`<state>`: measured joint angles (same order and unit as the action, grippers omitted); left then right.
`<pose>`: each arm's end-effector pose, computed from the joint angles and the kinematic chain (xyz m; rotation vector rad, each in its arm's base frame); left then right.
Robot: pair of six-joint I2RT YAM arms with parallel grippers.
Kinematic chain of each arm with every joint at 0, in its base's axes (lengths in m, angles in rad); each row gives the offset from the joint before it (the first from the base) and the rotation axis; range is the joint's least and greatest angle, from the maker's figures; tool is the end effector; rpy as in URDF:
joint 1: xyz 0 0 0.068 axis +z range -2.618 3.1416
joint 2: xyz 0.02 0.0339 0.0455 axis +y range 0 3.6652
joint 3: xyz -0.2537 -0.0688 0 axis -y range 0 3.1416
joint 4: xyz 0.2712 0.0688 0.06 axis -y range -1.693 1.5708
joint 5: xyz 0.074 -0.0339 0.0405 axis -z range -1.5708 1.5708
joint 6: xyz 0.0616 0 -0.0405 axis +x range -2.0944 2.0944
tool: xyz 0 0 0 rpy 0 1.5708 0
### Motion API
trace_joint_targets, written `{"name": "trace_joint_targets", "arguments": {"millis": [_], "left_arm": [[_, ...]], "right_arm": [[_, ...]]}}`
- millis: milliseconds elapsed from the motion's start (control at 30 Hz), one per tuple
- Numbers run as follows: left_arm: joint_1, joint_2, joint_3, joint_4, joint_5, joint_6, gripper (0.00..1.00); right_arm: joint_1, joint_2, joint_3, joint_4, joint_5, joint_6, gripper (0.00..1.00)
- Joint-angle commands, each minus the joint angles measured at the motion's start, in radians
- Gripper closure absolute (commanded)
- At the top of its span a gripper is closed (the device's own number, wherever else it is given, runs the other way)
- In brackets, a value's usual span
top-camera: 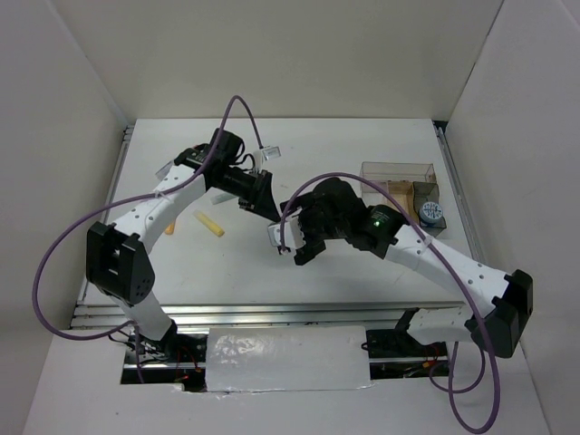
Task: Sort the stationery into containers
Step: Pick up the pen from the center of the board, then place the pen in the storage box.
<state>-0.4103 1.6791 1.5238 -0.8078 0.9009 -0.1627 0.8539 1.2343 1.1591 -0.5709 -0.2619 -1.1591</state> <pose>0.3372 -0.1993 0.2909 0.6796 2.4150 -1.3705 0.1968 0.2500 0.3121 -1.9267 1.0494 0.1191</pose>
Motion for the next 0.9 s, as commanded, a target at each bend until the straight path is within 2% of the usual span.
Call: {"name": "trace_joint_targets", "arguments": {"millis": [0,100,133,233,267,400,500,567,667,700,767,800,867], "left_arm": [[-0.004,-0.036,-0.007,0.004,0.047,-0.009,1.0],[-0.013,-0.047,-0.013,0.007,0.046,-0.006,1.0],[-0.015,-0.047,-0.013,0.007,0.047,-0.006,1.0],[-0.015,-0.05,-0.013,0.015,0.067,-0.009,1.0],[-0.015,-0.05,-0.014,0.022,0.085,-0.011,1.0],[-0.021,-0.062,-0.013,0.025,0.095,-0.012,1.0],[-0.028,-0.074,-0.019,0.027,0.089,-0.008,1.0],[-0.033,-0.084,-0.027,0.027,0.086,-0.008,1.0],[-0.041,-0.088,-0.031,0.03,0.086,-0.008,1.0],[-0.042,-0.088,-0.036,0.036,0.092,-0.009,1.0],[-0.047,-0.09,-0.036,0.036,0.093,-0.009,1.0],[-0.045,-0.09,-0.037,0.036,0.086,-0.005,1.0],[-0.044,-0.093,-0.037,0.029,0.076,0.009,0.88]], "right_arm": [[0.013,0.013,0.005,0.035,0.004,-0.024,0.06],[0.014,0.022,0.008,0.04,0.01,-0.024,0.15],[0.014,0.025,0.013,0.036,0.01,-0.024,0.24],[0.017,0.033,0.001,0.037,0.019,-0.028,0.4],[0.019,0.034,-0.004,0.042,0.03,-0.034,0.41],[0.017,0.042,-0.025,0.065,0.053,-0.042,0.42],[0.019,0.053,-0.033,0.086,0.07,-0.034,0.33],[0.016,0.06,-0.029,0.088,0.075,-0.036,0.32],[0.014,0.067,-0.022,0.088,0.073,-0.039,0.46],[0.014,0.067,-0.016,0.088,0.067,-0.037,0.58],[0.014,0.073,-0.01,0.075,0.059,-0.037,0.68],[0.014,0.073,-0.006,0.072,0.061,-0.037,0.79],[0.016,0.064,-0.007,0.075,0.069,-0.036,0.95]]}}
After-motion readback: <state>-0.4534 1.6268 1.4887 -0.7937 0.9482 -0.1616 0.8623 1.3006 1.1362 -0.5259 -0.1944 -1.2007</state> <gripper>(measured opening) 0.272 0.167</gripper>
